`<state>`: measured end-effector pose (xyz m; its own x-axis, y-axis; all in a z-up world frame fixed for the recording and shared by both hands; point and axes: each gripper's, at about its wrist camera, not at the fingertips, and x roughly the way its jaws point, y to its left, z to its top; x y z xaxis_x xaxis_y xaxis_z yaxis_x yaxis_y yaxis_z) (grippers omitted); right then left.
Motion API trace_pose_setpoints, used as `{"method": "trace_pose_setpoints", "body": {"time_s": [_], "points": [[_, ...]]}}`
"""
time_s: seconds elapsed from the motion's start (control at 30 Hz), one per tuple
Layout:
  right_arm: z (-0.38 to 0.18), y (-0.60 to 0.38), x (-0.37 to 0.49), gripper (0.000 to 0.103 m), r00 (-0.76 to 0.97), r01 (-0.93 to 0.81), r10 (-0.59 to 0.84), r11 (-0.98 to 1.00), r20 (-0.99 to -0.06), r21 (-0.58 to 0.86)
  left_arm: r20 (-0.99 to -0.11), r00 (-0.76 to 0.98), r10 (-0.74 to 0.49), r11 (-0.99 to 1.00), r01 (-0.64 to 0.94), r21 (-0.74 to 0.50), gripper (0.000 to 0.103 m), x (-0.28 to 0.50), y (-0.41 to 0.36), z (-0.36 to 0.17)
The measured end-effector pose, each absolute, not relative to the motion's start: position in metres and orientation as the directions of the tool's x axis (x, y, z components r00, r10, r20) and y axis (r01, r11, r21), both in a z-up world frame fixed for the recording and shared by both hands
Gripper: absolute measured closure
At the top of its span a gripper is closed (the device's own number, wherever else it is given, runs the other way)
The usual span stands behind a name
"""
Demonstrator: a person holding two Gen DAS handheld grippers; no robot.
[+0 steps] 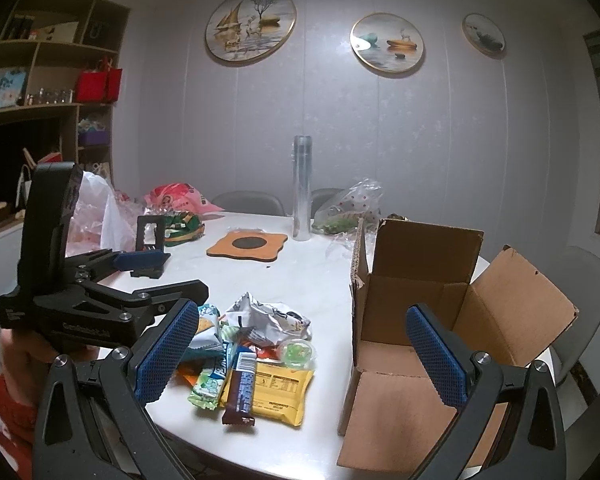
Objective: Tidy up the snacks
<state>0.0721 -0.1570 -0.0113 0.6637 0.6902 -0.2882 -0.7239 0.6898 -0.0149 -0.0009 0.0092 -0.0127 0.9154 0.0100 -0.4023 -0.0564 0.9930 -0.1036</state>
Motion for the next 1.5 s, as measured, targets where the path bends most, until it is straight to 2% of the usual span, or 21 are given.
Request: {"method": "trace_pose_setpoints", "body": {"time_s": [1.17,1.4,1.5], "points": [[-0.016,-0.155,0.072,0.0,0.655,-0.728,0.69,0.686,-0.307,-0.01,-0.404,0.915,0.011,0.993,-0.058,-0.103,0.001,-0.001,0.008,-0.013],[-0.016,-0.156,0.069,0.0,0.676,-0.713,0.674,0.701,-0.296,-0.032,-0.404,0.915,-0.014,0.994,-0.032,-0.107,0.001,-0.004,0.009,-0.013],[-0.013,-0.155,0.058,0.0,0.702,-0.697,0.652,0.712,-0.286,-0.087,-0.402,0.915,-0.036,0.994,-0.008,-0.109,0.001,-0.007,0.013,-0.007]]}}
